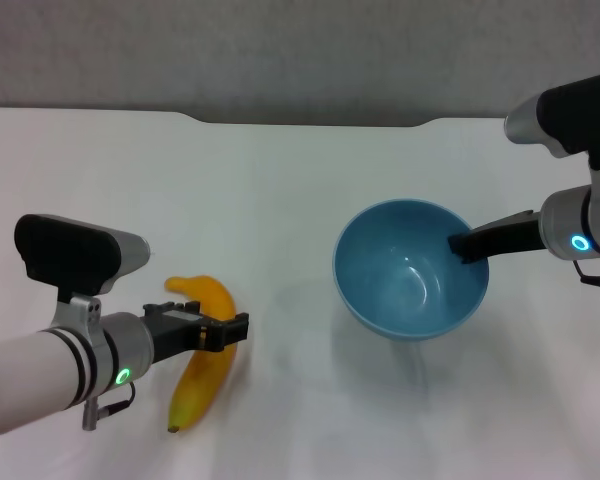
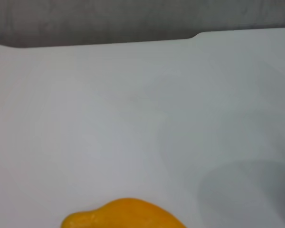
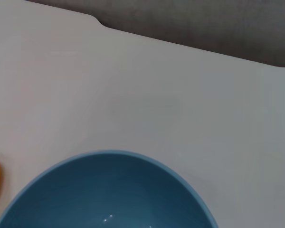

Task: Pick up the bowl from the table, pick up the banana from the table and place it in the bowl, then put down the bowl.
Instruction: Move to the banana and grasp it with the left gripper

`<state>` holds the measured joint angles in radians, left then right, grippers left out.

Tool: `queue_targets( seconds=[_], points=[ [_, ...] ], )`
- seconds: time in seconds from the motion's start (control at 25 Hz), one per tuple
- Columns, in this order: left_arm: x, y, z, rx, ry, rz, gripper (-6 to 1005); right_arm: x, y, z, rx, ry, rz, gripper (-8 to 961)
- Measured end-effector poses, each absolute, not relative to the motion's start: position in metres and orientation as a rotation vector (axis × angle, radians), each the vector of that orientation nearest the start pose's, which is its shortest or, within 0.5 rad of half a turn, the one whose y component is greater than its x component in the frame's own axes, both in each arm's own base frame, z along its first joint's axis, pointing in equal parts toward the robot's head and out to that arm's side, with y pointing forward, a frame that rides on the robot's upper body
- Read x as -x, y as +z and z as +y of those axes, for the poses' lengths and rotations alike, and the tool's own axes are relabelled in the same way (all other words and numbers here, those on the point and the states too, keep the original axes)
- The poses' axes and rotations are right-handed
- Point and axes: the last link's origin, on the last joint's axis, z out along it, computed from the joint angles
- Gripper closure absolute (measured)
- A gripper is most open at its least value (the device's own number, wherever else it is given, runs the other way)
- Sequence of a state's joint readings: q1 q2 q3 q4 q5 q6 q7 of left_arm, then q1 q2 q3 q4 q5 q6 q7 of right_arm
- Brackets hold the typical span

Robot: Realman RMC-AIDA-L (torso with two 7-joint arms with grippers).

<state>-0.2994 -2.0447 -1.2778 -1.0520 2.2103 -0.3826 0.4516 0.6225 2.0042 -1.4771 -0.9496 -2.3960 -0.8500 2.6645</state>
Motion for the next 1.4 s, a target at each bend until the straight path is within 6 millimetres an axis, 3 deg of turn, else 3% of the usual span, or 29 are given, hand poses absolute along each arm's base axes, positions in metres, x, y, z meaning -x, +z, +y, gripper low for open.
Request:
queue_targets(
  seconds=[0.88,1.2,1.4],
  points=[
    [0.275,-0.091,0.364,2.104,-0.092,-1.14,131,-0.226,-0.019,0.419,2.251,-0.048,1.067,919],
    [0.276,-0.093,0.366,2.108,-0.08,-1.137,203,-0.226,-0.019,0.419,2.252,-0.046,1.069,919],
    [0.273,-0.092,0.366,2.109,-0.095,-1.132,322,-0.227,-0.019,0.418,2.25,-0.046,1.071,919]
  ],
)
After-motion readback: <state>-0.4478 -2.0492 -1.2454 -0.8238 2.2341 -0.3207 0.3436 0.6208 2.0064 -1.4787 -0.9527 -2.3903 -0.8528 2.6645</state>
